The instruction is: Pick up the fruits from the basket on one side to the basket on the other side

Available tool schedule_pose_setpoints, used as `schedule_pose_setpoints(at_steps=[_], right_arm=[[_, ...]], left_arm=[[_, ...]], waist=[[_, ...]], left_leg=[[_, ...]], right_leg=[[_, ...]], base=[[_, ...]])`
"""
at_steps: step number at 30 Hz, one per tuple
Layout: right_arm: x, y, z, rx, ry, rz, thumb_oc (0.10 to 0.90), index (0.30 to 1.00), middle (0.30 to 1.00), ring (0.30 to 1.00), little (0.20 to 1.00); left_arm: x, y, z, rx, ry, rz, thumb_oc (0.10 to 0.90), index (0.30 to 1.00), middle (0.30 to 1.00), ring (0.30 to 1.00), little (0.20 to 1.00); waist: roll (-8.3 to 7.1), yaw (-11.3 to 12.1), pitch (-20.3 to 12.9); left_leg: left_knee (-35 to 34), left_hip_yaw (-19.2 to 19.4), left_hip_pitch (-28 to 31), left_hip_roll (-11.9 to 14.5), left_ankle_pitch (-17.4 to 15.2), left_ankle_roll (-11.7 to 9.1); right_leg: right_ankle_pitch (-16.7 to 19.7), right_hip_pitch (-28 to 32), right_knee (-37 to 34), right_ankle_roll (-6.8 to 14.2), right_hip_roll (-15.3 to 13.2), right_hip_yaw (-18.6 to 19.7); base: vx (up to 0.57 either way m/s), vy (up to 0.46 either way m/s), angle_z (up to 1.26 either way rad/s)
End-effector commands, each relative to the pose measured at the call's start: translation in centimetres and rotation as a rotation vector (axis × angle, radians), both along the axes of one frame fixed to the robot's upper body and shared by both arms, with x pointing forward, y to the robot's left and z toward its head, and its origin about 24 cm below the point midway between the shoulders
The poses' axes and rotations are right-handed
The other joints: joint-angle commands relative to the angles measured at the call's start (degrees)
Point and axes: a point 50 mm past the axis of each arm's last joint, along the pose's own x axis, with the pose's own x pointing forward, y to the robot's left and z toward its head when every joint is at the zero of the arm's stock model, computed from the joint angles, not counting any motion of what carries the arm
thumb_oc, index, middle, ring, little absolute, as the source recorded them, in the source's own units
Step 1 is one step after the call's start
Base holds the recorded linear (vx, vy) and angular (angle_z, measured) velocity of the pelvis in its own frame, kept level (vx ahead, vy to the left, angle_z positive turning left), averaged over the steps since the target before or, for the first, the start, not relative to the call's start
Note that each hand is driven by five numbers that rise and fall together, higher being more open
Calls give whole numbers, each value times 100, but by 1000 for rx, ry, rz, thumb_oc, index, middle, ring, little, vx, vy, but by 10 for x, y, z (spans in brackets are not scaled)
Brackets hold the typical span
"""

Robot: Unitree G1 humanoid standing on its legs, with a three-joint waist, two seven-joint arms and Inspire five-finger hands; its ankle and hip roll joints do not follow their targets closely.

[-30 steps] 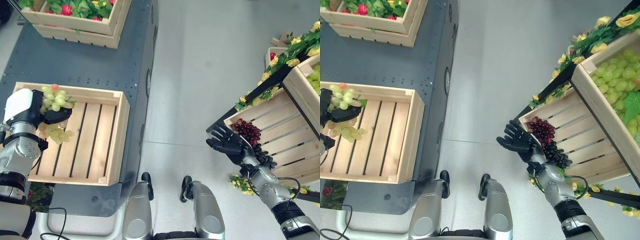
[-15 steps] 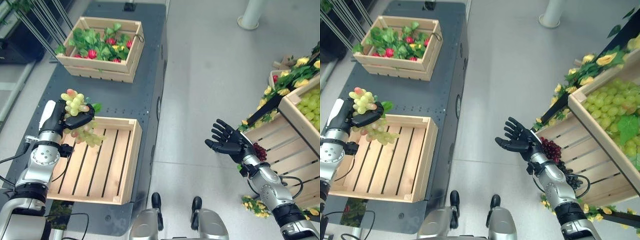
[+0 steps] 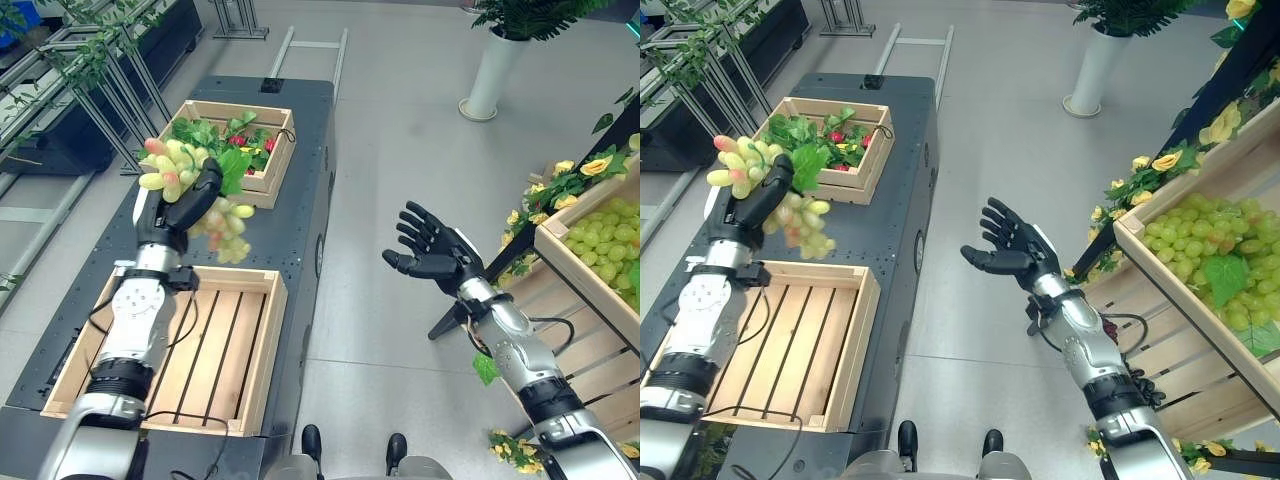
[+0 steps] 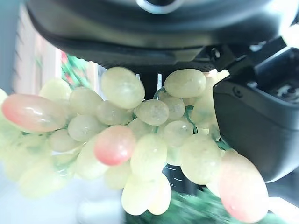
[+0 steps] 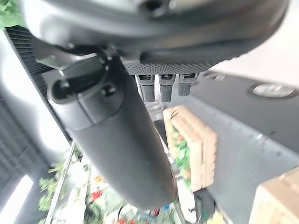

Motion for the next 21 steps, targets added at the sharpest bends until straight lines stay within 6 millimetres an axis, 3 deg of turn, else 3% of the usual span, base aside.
schedule_pose_setpoints(at_steps=[1,12,21], right_arm=[[8,32,38,169,-110,196,800,900,900,900,900],[6,77,40,291,24,427,800,900,900,900,900],[-1,103,49,357,31,532,800,900,900,900,900]], left_arm=[[13,-23,73,-85,-321,-96,400,300,300,300,300],[27,-62,88,-16,-294,-255,400,300,300,300,300],[33,-84,98,104,-269,-349,400,300,300,300,300]], waist=[[155,23,-1093],[141,-61,-1173],[169,-136,-1184]], left_leg=[[9,-174,119,-357,-815,-117],[9,-46,297,-311,-879,-111],[9,51,356,-290,-903,-93]], right_leg=[[-380,-24,84,-310,269,8],[-363,116,19,-319,322,108],[-323,130,9,-293,336,191]], base=[[15,-37,-2],[23,-32,-5],[18,-15,-4]])
